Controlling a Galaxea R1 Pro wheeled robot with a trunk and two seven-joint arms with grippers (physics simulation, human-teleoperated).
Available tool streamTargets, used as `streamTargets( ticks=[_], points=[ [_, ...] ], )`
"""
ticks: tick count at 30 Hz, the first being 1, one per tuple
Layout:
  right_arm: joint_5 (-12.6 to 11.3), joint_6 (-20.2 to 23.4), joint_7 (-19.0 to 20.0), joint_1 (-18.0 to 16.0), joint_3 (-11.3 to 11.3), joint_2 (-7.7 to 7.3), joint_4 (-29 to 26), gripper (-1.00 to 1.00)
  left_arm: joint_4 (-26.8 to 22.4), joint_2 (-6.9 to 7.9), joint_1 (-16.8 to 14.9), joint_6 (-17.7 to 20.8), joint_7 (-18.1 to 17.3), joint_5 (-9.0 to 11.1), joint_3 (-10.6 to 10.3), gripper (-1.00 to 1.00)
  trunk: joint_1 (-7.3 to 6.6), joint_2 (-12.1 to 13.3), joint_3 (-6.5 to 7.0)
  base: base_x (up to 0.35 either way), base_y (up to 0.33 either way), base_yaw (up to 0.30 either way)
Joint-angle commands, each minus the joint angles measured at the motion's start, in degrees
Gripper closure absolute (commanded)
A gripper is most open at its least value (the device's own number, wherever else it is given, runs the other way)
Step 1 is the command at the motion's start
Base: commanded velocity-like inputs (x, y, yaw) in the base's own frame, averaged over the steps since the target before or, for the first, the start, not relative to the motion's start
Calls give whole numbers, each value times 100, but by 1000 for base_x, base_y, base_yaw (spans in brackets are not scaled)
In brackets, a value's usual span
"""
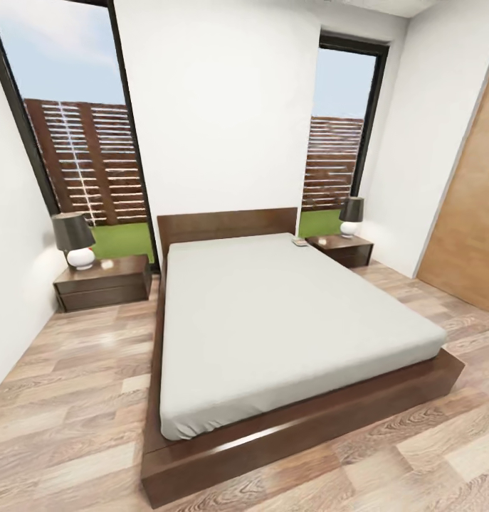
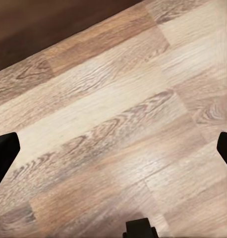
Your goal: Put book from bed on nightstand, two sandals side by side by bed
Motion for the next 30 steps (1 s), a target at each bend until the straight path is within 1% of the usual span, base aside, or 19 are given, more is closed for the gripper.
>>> streamTargets(
  ticks=[1, 6, 18, 30],
  points=[
    [-49, -19, 3, -3, 23, -1, 3, -100, -7, 0, 3, -8, -2, 10, -1, -100, 0, -2, -4, 0, 0, -247],
    [-49, -19, 19, -3, 39, 2, 3, -100, -7, 0, 3, -8, -2, 8, -1, -100, 0, -2, -4, 0, 0, -114],
    [-30, -19, -3, -3, 48, -1, 3, -100, -7, 0, 3, -9, -2, 6, -1, -100, 0, -2, -2, 0, 0, -17],
    [-14, -19, -3, -3, 50, 3, 3, -100, -7, 0, 3, -8, -2, 6, -1, -100, 0, -2, 49, 0, 0, -215]
  ],
)
